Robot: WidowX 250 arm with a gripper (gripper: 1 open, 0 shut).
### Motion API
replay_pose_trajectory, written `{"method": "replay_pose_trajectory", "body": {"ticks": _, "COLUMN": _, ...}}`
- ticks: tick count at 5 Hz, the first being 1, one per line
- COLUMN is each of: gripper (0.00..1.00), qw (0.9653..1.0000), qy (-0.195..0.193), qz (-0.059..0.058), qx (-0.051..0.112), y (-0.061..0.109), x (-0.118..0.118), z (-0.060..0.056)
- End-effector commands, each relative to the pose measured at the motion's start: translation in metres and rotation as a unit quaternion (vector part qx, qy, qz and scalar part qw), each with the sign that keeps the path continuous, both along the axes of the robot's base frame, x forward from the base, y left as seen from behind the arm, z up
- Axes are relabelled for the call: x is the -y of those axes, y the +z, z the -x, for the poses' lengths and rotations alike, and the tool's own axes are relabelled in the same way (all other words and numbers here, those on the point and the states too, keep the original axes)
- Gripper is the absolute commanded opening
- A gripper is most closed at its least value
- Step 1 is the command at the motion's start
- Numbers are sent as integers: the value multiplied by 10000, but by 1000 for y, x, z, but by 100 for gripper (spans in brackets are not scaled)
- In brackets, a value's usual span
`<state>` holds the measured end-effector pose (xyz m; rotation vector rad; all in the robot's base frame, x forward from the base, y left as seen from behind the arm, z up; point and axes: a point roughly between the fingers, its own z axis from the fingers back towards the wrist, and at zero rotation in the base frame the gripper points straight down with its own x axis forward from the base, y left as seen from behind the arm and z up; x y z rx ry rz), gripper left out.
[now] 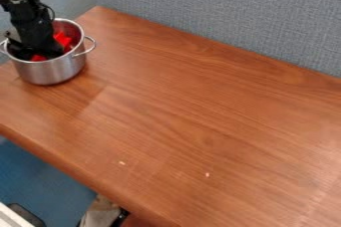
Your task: Put the red object in the metal pot
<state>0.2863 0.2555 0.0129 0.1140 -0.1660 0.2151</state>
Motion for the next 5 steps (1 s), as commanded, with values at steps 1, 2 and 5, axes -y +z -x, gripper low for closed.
{"method": "replay_pose_trajectory", "body": {"ticks": 1, "gripper": 0, "qw": 9997, "qy": 62, "qz": -19, "qx": 226, "y": 10, "x": 8, "z": -7}}
{"method": "replay_pose_trajectory", "body": {"ticks": 2, "gripper": 0, "qw": 9993, "qy": 188, "qz": 47, "qx": 323, "y": 10, "x": 12, "z": -7}}
{"method": "replay_pose_trajectory", "body": {"ticks": 5, "gripper": 0, "qw": 9799, "qy": 1982, "qz": 73, "qx": 227, "y": 19, "x": 17, "z": -17}}
